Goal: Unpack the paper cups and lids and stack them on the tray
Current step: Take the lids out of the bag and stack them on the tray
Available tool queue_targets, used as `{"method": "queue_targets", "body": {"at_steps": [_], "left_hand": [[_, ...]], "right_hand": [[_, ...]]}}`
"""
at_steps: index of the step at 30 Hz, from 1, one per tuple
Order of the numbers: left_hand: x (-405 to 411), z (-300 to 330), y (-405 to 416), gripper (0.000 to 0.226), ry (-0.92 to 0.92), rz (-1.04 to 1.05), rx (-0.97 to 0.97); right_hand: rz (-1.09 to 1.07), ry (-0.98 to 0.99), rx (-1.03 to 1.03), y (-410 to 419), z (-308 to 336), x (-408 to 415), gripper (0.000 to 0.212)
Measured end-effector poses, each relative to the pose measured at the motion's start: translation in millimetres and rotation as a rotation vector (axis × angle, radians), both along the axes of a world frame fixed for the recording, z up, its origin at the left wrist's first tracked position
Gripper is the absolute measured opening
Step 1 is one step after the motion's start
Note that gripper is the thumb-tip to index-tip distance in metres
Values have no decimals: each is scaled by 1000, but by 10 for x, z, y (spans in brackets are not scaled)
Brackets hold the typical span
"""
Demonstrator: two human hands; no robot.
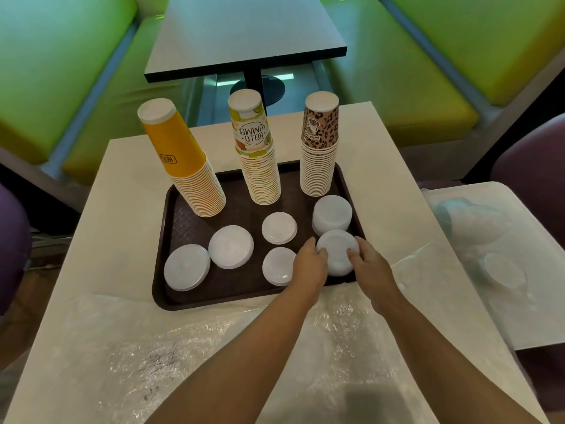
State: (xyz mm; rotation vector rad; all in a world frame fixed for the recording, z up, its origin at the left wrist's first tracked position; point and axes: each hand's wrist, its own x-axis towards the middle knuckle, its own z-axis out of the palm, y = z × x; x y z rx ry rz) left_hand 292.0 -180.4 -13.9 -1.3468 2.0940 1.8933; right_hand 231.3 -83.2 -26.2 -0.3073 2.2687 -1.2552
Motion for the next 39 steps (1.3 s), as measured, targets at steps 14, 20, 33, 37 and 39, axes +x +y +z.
{"method": "queue_targets", "body": {"at_steps": [14,20,33,37,39], "left_hand": [[59,24,-25,50,0,-61,-72],[582,544,-12,22,230,-226,-466],[1690,339,230,41,-352,-993,-894],[1783,344,13,15,-60,-464,-643],[1836,447,-100,20,100,-142,-332]], "right_hand": [[-19,37,18,28,47,27,48],[-67,346,-90,130,250,238,44],[37,383,-222,241,352,876,33],[-9,240,-408,252,480,1156,28],[-16,176,-445,243,524,1300,26]]}}
